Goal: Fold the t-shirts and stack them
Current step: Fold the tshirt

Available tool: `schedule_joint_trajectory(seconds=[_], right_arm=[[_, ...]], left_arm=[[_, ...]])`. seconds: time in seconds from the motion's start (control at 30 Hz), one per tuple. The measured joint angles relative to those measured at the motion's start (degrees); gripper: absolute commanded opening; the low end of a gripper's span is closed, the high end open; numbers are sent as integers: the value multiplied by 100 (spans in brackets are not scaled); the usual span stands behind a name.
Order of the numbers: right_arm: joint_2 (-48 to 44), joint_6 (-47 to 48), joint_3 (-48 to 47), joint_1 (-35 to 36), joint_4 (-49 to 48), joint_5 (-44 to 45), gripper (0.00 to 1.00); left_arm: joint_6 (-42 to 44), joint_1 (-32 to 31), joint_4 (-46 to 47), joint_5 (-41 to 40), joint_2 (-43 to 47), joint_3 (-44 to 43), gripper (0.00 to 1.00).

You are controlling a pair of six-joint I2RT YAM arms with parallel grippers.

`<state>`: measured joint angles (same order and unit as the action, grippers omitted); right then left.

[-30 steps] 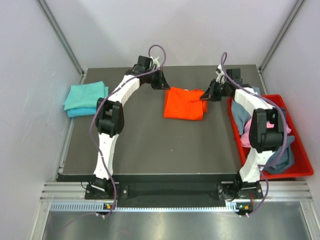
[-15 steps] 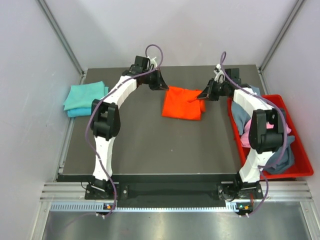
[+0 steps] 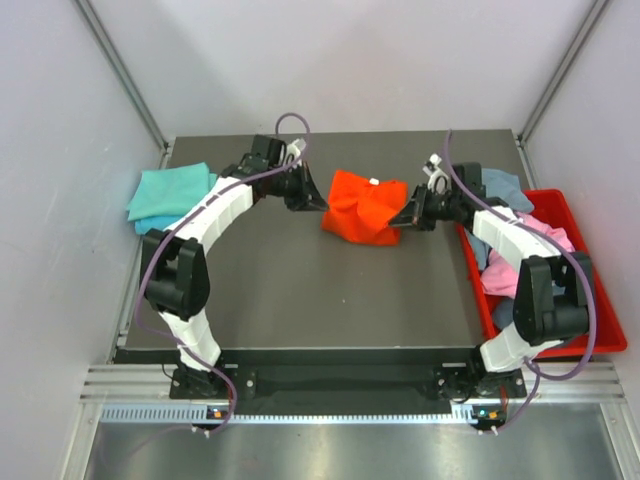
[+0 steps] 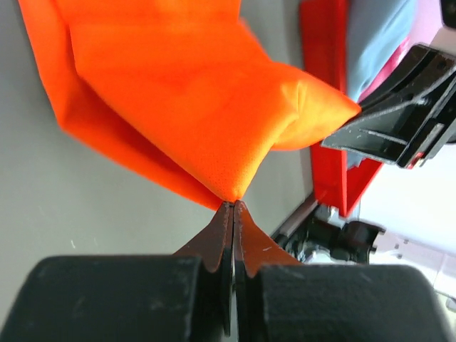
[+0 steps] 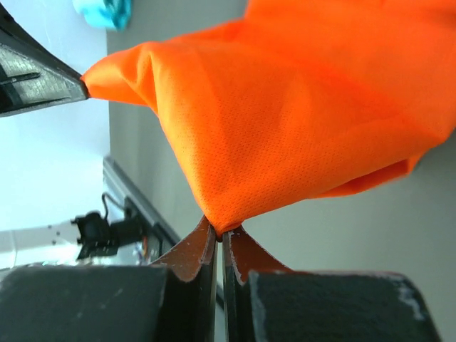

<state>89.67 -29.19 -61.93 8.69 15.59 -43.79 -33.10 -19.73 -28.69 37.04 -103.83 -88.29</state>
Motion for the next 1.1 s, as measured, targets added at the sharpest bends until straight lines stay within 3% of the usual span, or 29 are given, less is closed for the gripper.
schedule_joint_trajectory(seconds=[0.3, 0.5, 0.8, 1.1], right_arm=[[-632, -37, 763, 28, 345, -116, 0], [-1239, 4, 944, 28, 492, -133, 0], [-1211, 175, 1246, -31, 649, -133, 0], [-1113, 173, 2216, -57, 730, -225, 0]], left_arm=[[-173, -299, -289, -116, 337, 769, 0], [-186, -302, -361, -310, 516, 715, 0], [-153, -234, -481, -424, 466, 540, 0], [-474, -223, -525, -264, 295, 1322, 0]])
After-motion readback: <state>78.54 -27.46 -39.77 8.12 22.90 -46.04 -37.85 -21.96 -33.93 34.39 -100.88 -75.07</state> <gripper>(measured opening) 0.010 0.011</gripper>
